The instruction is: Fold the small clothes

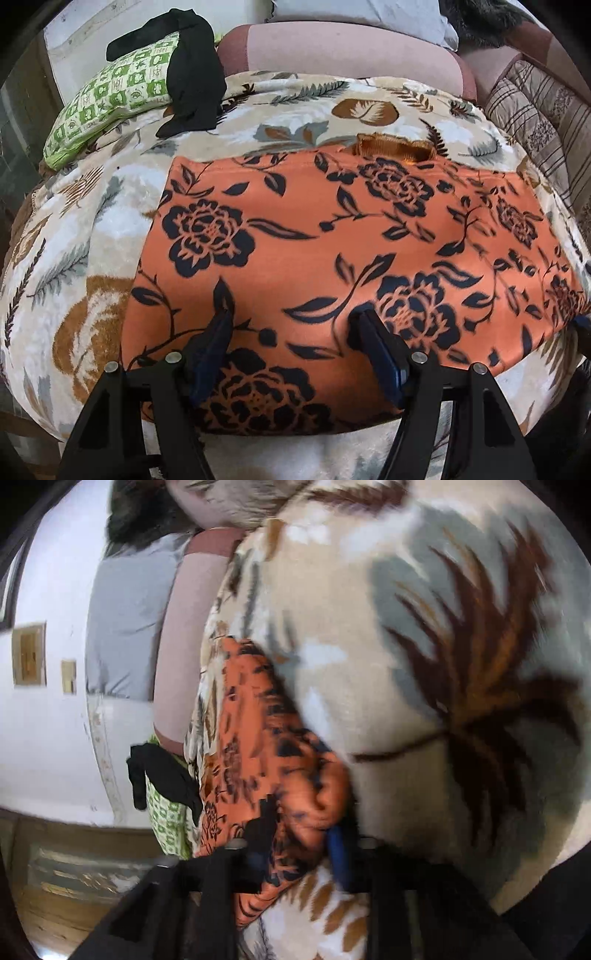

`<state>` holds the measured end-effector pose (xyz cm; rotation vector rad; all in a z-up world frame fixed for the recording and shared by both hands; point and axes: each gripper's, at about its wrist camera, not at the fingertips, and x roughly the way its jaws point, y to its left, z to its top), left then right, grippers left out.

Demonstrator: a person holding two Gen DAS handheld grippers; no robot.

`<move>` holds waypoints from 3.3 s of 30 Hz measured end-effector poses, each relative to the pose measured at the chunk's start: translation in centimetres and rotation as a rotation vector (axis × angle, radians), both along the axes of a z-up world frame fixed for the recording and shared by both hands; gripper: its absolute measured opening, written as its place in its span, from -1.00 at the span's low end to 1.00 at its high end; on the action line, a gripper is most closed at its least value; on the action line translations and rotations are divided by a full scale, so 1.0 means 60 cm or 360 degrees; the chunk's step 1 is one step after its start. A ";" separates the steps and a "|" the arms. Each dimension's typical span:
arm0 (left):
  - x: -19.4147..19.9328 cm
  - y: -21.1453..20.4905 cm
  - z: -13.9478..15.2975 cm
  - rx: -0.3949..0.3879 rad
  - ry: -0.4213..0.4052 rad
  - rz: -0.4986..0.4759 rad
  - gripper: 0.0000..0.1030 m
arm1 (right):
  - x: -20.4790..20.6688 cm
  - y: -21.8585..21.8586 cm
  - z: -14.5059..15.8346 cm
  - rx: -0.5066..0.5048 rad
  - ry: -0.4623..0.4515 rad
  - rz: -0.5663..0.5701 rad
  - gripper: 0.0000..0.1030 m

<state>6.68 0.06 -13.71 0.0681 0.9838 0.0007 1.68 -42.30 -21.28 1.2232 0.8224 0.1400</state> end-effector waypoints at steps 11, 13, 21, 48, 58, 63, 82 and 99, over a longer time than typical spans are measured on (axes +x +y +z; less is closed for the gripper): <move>0.016 -0.024 0.025 -0.0032 -0.0046 -0.0025 0.39 | 0.035 0.029 0.020 -0.0093 -0.0017 -0.0020 0.47; 0.019 -0.024 0.025 -0.0045 -0.0048 -0.0017 0.39 | 0.036 0.028 0.025 -0.0122 -0.0035 -0.0016 0.47; 0.033 -0.037 0.019 -0.0069 -0.0046 -0.0024 0.39 | 0.041 0.023 0.017 -0.0134 0.0000 -0.0011 0.40; -0.112 0.292 0.073 -0.0428 -0.0465 0.0571 0.66 | 0.093 0.568 0.277 -0.1004 -0.0589 0.1046 -0.53; -0.122 0.276 0.047 -0.0834 -0.0339 0.0408 0.66 | 0.105 0.583 0.166 -0.0788 -0.0426 0.1250 0.53; -0.096 0.205 0.043 -0.0864 -0.0254 0.0247 0.66 | 0.117 0.508 0.172 -0.0690 -0.0364 0.1047 0.56; -0.067 0.183 0.063 -0.0557 -0.0317 0.0169 -0.73 | 0.130 0.478 0.147 -0.0590 -0.0323 0.1121 0.56; -0.082 0.190 -0.004 -0.0524 -0.0262 0.0215 -0.70 | 0.340 0.816 0.187 -0.1368 0.0224 0.1568 0.59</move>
